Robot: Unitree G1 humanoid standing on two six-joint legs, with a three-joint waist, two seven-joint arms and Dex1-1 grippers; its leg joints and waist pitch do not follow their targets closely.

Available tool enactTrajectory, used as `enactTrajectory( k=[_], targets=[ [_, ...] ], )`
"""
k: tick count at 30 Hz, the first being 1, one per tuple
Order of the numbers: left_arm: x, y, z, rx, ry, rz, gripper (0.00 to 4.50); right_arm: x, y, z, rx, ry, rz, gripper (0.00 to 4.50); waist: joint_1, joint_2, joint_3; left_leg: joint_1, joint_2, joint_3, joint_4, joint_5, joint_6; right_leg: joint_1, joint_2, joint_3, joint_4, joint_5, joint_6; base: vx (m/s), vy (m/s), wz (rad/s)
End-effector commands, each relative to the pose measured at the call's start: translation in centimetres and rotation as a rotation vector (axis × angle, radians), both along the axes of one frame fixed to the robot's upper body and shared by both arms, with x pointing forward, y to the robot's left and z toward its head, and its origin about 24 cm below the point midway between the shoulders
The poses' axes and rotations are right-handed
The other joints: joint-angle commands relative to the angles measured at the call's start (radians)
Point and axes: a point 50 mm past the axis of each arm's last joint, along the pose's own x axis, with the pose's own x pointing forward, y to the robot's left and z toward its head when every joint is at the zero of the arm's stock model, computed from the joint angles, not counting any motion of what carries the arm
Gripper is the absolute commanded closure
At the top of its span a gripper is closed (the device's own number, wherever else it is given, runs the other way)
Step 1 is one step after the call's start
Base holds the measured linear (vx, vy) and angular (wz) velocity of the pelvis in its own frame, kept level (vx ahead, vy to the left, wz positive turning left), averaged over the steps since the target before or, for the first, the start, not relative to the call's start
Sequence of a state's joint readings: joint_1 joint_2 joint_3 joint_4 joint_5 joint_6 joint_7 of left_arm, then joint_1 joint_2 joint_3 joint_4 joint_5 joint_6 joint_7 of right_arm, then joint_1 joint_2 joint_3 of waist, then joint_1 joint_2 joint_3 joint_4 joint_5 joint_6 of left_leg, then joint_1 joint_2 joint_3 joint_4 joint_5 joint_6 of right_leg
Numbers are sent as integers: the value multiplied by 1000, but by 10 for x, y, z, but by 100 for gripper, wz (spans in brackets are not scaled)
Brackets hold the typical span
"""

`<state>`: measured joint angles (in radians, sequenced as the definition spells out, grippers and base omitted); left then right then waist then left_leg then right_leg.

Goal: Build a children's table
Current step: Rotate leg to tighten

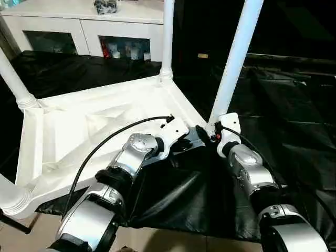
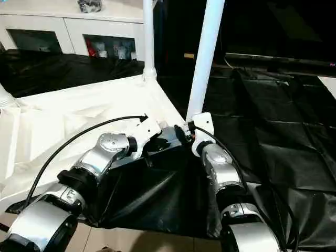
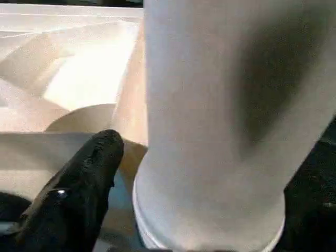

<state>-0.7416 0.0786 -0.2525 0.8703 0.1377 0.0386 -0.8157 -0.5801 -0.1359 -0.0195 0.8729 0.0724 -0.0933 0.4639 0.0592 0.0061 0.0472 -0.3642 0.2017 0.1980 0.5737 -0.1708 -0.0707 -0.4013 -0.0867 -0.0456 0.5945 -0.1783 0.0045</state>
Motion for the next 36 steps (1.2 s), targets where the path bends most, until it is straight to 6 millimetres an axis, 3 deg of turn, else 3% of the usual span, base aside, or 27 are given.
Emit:
enactTrajectory(
  k=[1,3,7,11,17,24,29,30,33,36],
  targets=[
    [-9,-19,9,-103,-21,-131,450,-15,38,-6,15,22,317,58,3,-8,-58,6,23,-16,-68,-321,51,39,-51,29,-88,-325,-196,0,0,0],
    [-13,-9,10,-121,4,-192,450,-25,29,-5,0,23,463,58,7,-13,-57,3,23,-12,-65,-289,81,42,-51,29,-84,-275,-210,0,0,0],
    [-17,2,9,-107,26,-263,450,-32,21,-3,4,30,563,58,17,-6,-63,4,30,-8,-60,-223,98,44,-51,27,-74,-217,-237,0,0,0],
    [-24,24,9,-82,107,-387,450,-49,1,0,-12,96,773,58,30,-7,-63,3,33,-6,-58,-206,116,46,-49,23,-63,-156,-261,0,0,0],
    [-28,45,9,-31,173,-457,450,-57,-11,2,-81,124,899,58,31,-5,-60,7,35,-8,-65,-250,75,42,-52,24,-68,-226,-253,0,0,0],
    [-28,49,11,-31,172,-455,450,-58,-8,5,-59,136,919,119,32,-7,-62,8,35,-8,-64,-229,71,43,-52,24,-66,-207,-254,0,0,0],
    [-23,42,10,-46,124,-372,450,-55,-3,1,-48,120,843,164,32,-10,-61,7,34,-7,-63,-224,69,42,-54,25,-66,-213,-251,0,0,0],
    [-22,41,10,-46,116,-356,450,-53,-3,0,-50,117,816,168,32,-10,-59,9,33,-7,-63,-236,64,41,-54,25,-70,-243,-244,0,0,0],
    [-10,28,8,-46,65,-197,450,-34,-1,-12,-75,118,509,173,24,-11,-55,13,28,-10,-67,-275,32,36,-57,25,-83,-358,-208,0,0,0],
    [-6,22,8,-56,56,-143,450,-29,2,-15,-75,119,409,175,14,-12,-53,11,27,-17,-73,-302,7,36,-58,22,-91,-429,-173,0,0,0]
  ],
)
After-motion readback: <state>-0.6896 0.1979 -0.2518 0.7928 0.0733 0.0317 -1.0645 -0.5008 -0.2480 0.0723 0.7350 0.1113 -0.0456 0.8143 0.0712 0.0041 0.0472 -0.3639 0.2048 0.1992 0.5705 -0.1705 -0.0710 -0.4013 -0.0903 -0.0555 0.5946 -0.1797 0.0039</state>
